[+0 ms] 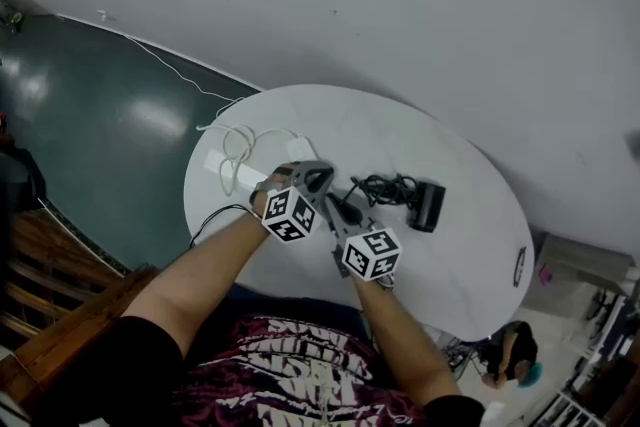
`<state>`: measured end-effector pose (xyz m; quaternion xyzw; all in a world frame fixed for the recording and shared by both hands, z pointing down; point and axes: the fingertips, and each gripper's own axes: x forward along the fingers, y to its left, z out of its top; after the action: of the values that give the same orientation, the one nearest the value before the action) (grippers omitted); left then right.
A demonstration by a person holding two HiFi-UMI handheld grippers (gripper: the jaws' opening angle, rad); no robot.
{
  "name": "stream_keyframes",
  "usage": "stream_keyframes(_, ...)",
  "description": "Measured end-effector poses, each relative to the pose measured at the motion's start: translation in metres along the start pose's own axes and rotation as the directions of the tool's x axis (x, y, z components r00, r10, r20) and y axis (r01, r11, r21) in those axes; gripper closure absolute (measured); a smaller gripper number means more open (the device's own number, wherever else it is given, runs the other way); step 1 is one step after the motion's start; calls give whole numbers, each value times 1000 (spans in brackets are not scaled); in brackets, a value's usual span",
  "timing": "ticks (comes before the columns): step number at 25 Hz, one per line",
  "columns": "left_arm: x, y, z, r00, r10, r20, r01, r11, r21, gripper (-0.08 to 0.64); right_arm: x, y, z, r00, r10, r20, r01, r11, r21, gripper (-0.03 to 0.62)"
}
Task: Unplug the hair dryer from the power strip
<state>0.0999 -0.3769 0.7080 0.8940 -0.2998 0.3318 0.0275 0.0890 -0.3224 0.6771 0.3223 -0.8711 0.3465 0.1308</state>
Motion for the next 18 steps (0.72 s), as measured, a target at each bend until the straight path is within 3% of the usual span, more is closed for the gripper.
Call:
stream_keyframes(4, -1, 1, 2, 1000, 13, 2, -13, 1000, -17, 543, -5, -1, 6, 998, -6, 59, -1, 993, 114, 552)
stream_keyframes(6, 1, -1, 2, 1000, 18, 1, -18, 1000, -15, 543, -15, 0, 25, 988, 6, 157, -35, 982, 184, 556)
stream_keyframes(8, 4, -1, 1, 1000, 22, 0, -22, 1000, 2, 546, -30, 9, 66, 957, 42, 288, -94, 981, 171, 560)
stream_keyframes(9, 5, 0, 1, 1000, 26, 1, -26, 1000, 8, 546, -32, 11, 83, 950, 55, 308, -102, 985, 138, 558)
stream_keyframes(11, 3, 0, -1, 1000, 27, -3, -27, 1000, 5, 546, -30, 7, 93, 961, 68, 269, -96, 991, 94, 558)
stream_keyframes(15, 5, -2, -1, 1000, 7, -23, -7, 1000, -21, 545, -27, -13, 55, 992, 19, 125, -32, 995, 96, 557)
stream_keyframes(18, 7, 0, -1, 1000, 14, -25, -15, 1000, -14, 545, -22, -22, 31, 997, -32, 66, 24, 993, 119, 555)
